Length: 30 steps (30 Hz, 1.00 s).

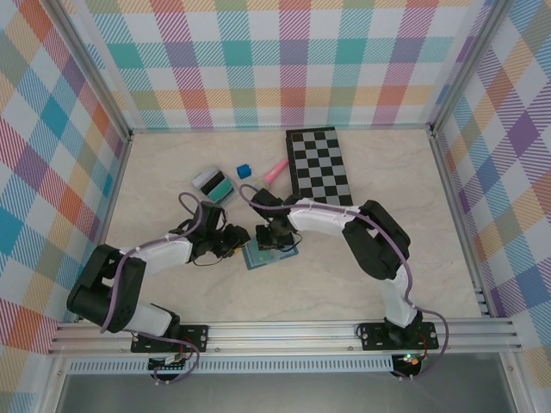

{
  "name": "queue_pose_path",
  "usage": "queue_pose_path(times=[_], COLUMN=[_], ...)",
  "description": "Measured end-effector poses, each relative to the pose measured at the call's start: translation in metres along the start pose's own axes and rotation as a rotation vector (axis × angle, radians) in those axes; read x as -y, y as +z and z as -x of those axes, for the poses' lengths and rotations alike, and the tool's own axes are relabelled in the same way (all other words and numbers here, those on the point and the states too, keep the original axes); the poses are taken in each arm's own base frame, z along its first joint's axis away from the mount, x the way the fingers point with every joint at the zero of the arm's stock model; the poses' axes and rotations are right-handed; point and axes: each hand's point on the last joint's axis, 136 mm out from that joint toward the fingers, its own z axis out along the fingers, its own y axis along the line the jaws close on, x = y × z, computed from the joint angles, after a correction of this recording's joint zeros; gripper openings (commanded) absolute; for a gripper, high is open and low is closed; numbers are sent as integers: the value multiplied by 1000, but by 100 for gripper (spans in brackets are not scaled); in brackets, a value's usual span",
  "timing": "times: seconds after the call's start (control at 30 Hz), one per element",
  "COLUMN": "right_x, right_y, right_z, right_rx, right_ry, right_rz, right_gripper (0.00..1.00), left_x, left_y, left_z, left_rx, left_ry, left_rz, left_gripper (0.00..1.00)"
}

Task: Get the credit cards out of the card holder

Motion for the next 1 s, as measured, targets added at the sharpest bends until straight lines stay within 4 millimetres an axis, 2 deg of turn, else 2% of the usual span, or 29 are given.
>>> queue_pose_path(times=[0.37,0.57,0.8,1.0], right_x=[-1,0,-1,-1], right_y=[1,1,1,1], right_z=[-2,-2,-2,-2], right_rx=[-33,-46,-57,-63], right_ry=[42,64,78,82], right_rz=[65,95,121,133], right_gripper=[20,20,19,19], left_x=[0,-8,-7,-7], left_y=[5,12,14,14], left_z=[6,3,4,4], left_rx=[5,-15,-17,-17], left_ry=[-8,-21,-16,-8], left_rz=[43,77,77,77], left_gripper=[32,32,25,25])
